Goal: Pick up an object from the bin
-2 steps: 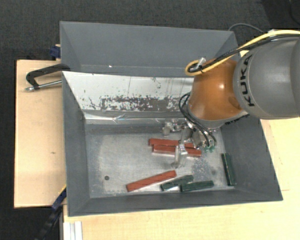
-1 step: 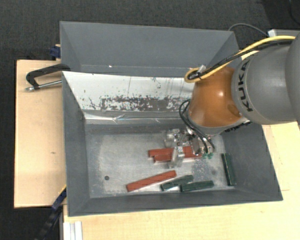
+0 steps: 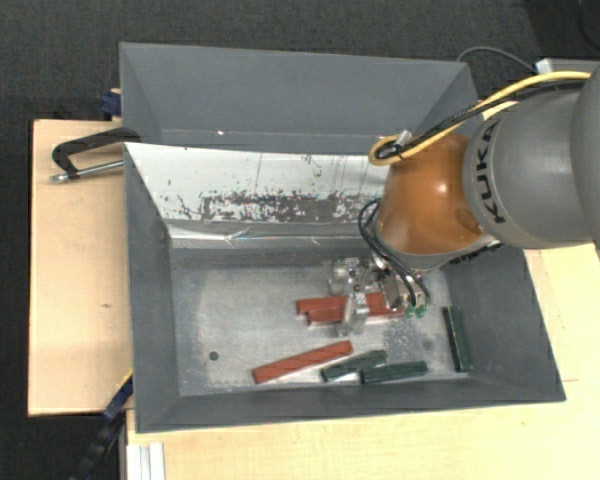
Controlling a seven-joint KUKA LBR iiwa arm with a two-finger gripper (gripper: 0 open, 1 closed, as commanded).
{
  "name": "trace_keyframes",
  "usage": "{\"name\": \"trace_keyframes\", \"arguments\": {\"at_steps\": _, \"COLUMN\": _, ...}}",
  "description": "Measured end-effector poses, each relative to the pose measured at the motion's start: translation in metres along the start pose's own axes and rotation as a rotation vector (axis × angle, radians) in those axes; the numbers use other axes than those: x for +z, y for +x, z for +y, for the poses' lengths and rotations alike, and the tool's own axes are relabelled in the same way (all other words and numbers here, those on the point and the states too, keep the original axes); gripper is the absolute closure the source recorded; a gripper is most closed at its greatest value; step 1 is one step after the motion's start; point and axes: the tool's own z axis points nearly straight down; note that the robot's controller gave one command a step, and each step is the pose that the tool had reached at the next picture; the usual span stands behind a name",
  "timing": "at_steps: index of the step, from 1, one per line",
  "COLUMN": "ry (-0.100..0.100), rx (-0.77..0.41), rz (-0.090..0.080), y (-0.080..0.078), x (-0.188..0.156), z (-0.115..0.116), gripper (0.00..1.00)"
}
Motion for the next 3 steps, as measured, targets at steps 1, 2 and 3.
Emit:
{"name": "trace_keyframes", "arguments": {"at_steps": 1, "ry": 0.001, "rx": -0.045, "rz": 0.005, "y": 0.003, "x": -0.047, "z": -0.001, "gripper": 1.00}}
{"name": "trace_keyframes", "arguments": {"at_steps": 2, "ry": 0.002, "rx": -0.053, "rz": 0.000, "y": -0.005, "x": -0.108, "z": 0.000, "gripper": 1.00}}
{"name": "trace_keyframes", "arguments": {"at_steps": 3, "ry": 0.002, "rx": -0.045, "rz": 0.000, "y": -0.003, "x": -0.168, "z": 0.009, "gripper": 1.00}}
